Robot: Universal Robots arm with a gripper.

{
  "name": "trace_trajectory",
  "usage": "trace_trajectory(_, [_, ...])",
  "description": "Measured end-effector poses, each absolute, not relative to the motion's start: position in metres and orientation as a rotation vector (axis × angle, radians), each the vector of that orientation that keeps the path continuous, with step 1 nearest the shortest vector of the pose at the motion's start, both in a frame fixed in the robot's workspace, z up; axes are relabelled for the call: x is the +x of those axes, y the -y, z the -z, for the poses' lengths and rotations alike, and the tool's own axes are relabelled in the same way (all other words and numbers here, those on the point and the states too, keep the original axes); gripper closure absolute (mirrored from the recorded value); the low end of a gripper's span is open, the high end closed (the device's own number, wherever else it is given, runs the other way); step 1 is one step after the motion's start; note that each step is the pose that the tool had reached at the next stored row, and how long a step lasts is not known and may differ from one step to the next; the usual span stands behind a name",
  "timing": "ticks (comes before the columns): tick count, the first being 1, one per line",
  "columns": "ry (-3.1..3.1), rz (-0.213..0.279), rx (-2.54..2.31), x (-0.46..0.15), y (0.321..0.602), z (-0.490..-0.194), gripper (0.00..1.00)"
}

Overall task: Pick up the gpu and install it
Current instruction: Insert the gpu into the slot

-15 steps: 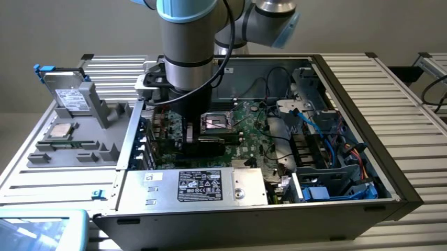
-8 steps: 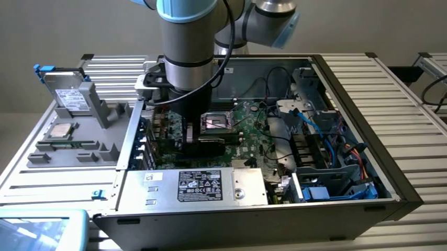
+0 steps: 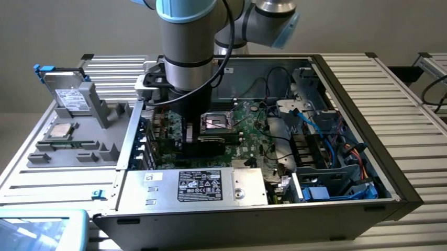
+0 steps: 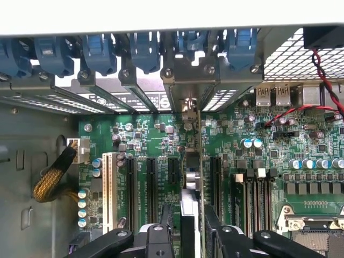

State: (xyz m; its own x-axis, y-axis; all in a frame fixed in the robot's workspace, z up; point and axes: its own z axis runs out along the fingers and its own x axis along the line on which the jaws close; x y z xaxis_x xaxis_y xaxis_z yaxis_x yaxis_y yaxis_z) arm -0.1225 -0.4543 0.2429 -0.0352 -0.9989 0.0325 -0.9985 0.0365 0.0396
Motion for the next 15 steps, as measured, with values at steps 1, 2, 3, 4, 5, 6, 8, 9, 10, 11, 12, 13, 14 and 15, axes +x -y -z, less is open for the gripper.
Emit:
trace_trajectory(1, [2.226, 0.006, 2.147, -0.123, 0.454, -0.243, 0.64])
trace_trajectory(2, [2.227, 0.003, 2.148, -0.123, 0.454, -0.244, 0.64])
trace_trajectory(3, [2.23, -0.001, 2.151, -0.122, 0.454, -0.244, 0.64])
trace_trajectory(4, [2.232, -0.007, 2.153, -0.122, 0.454, -0.245, 0.64])
trace_trajectory(5, [2.237, -0.016, 2.157, -0.122, 0.454, -0.245, 0.64])
trace_trajectory(6, [2.241, -0.026, 2.161, -0.122, 0.454, -0.246, 0.64])
trace_trajectory(8, [2.246, -0.034, 2.164, -0.122, 0.454, -0.247, 0.64])
trace_trajectory(9, [2.247, -0.036, 2.165, -0.122, 0.454, -0.249, 0.64])
trace_trajectory(10, [2.248, -0.036, 2.164, -0.122, 0.453, -0.252, 0.64])
trace_trajectory(11, [2.248, -0.036, 2.165, -0.122, 0.453, -0.256, 0.64])
trace_trajectory(12, [2.248, -0.037, 2.165, -0.122, 0.453, -0.261, 0.64])
trace_trajectory(13, [2.249, -0.037, 2.165, -0.122, 0.453, -0.265, 0.64])
trace_trajectory(14, [2.249, -0.037, 2.165, -0.122, 0.453, -0.27, 0.64])
trace_trajectory(15, [2.249, -0.037, 2.164, -0.122, 0.453, -0.274, 0.64])
